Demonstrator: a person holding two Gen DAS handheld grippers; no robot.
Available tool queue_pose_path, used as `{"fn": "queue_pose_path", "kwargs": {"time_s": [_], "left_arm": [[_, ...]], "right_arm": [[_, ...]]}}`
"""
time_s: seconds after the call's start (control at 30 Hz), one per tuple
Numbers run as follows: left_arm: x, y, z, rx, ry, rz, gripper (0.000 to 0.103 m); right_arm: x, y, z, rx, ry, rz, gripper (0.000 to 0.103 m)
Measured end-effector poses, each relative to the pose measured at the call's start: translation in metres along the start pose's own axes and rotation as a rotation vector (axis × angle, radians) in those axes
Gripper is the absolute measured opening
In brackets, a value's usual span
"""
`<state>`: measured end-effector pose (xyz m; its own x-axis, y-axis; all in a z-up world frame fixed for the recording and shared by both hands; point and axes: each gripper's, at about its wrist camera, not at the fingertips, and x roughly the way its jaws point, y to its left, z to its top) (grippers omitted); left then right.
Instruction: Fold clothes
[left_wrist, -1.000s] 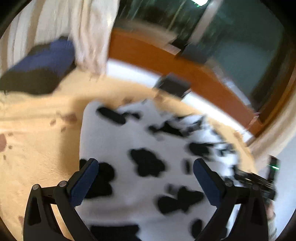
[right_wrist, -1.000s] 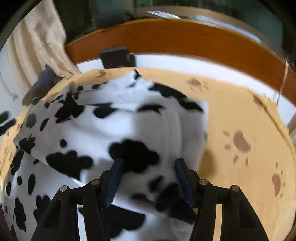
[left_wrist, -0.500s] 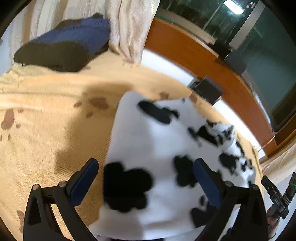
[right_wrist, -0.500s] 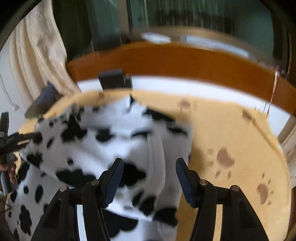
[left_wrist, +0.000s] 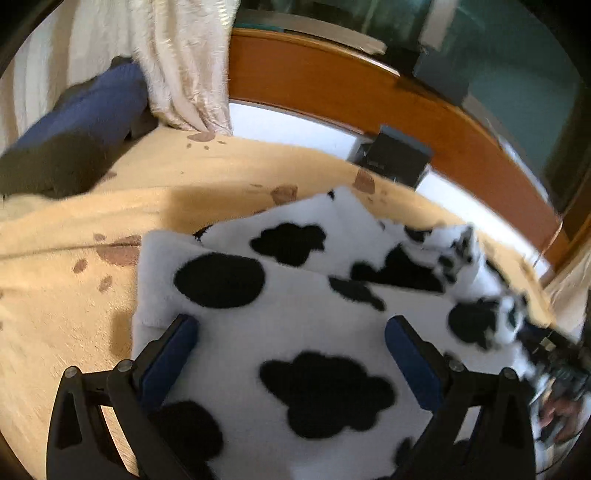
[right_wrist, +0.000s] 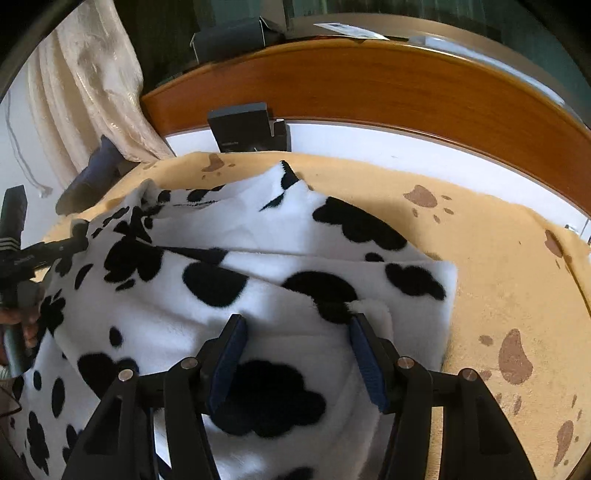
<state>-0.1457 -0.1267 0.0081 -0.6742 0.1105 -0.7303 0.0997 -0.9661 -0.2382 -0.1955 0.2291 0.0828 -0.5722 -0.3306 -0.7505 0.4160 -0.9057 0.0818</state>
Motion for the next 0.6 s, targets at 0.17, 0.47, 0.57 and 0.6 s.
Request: {"fn": "queue_pose_path", "kwargs": {"time_s": [0.17,0.47,0.57,0.6], "left_arm": [[0.000,0.004,0.000,-0.018,-0.008,-0.022,0.102],[0.002,-0.003,-0.001,0.019,0.007,0.032,0.102],[0.001,-0.001,-0.001,0.008,0.002,0.016,0.102],[0.001,0.000,-0.001,0.003,0.000,0.009,0.102]], "right_arm": [[-0.004,0.003,0.004,-0.010,0.012,-0.002,0.059],[-0.079,-0.025,-0.022,-0.023,-0.054,-0.128,0.059],[-0.063,-0.016,-0.039,-0.095,0.025,-0.179,0.059],[-0.055,-0.016,-0.046,-0.100,0.054,-0.194,0.059]]}}
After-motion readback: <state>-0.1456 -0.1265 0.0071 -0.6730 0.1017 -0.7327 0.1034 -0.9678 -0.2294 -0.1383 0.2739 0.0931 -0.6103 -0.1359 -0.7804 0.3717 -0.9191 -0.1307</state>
